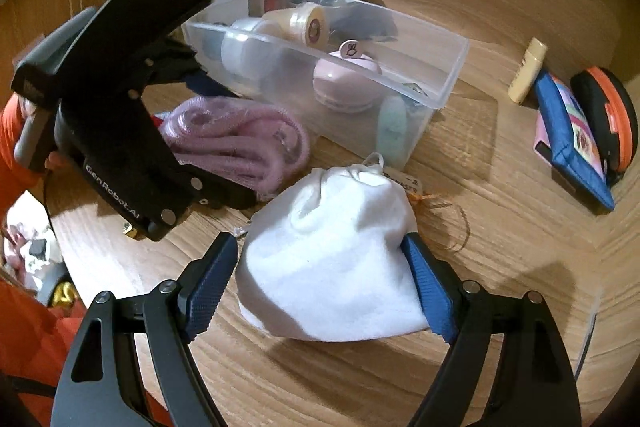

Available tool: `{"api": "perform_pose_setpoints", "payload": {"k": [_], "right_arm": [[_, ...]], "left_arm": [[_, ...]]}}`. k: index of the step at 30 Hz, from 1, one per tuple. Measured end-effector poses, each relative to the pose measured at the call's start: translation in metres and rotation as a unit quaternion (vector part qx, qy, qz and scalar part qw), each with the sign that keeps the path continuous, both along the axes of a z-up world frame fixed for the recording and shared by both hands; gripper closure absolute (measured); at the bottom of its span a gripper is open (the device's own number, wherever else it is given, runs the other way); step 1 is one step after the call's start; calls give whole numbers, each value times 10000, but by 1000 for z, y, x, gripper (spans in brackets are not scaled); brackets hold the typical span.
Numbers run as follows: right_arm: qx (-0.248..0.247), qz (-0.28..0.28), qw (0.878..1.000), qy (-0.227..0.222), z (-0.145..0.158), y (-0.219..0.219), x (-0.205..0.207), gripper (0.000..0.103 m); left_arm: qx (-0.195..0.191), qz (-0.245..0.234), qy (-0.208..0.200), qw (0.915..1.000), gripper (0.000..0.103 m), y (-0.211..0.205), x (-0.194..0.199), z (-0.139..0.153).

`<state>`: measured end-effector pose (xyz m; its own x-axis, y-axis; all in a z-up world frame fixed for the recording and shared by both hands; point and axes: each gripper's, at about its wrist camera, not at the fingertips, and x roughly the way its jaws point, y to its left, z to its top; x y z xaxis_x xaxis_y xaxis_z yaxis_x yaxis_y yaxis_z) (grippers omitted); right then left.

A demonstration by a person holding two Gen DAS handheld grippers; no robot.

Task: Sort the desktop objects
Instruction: 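Grasp the pink rope bag with the left tool while the right tool grasps the white pouch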

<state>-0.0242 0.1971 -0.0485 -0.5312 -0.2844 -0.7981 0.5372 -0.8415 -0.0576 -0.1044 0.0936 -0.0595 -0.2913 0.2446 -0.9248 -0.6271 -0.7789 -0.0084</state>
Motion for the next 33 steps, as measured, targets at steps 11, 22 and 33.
{"api": "perform_pose_setpoints", "payload": {"k": [11, 22, 33], "right_arm": [[124, -63, 9994, 316, -3, -2, 8, 45], [-751, -68, 9970, 182, 26, 8, 10, 51], [-1098, -179, 9904, 826, 76, 16, 3, 51]], "left_arm": [[367, 276, 442, 9980, 30, -13, 12, 7], [772, 747, 831, 9907, 35, -34, 32, 29], [1317, 1232, 1300, 9750, 35, -53, 35, 66]]}}
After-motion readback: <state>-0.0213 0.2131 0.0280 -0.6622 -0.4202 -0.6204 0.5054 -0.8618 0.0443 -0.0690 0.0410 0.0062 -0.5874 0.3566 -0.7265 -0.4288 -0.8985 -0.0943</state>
